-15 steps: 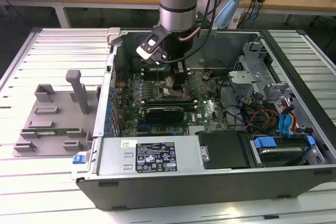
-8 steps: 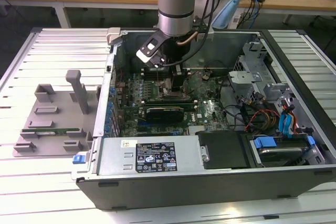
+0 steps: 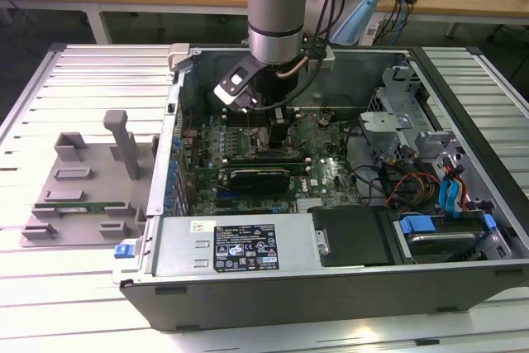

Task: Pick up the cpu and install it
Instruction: 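Place the cpu into insertion slot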

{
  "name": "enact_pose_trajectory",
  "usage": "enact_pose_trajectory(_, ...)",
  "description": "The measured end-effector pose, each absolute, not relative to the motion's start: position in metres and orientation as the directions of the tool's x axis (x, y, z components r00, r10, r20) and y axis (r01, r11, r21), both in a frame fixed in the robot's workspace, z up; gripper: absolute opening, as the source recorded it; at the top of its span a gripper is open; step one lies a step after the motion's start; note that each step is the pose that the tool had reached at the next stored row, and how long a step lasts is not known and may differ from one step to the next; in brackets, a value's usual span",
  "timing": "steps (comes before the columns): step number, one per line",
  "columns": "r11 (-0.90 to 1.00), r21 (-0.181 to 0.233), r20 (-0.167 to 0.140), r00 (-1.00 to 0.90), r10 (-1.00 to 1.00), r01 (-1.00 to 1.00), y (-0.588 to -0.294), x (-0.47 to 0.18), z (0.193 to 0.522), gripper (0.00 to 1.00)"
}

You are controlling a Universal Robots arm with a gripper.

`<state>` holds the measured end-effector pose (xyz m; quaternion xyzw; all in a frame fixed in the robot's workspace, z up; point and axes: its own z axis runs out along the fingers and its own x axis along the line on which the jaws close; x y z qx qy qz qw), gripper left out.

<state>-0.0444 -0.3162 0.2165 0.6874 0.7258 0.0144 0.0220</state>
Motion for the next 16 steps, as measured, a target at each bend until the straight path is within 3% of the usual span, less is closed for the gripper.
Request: enact_pose_trajectory(16,0.014,0.051,-0.012,-0.013,1.000,0.999,-0.312,-0.046,0.201,0.55)
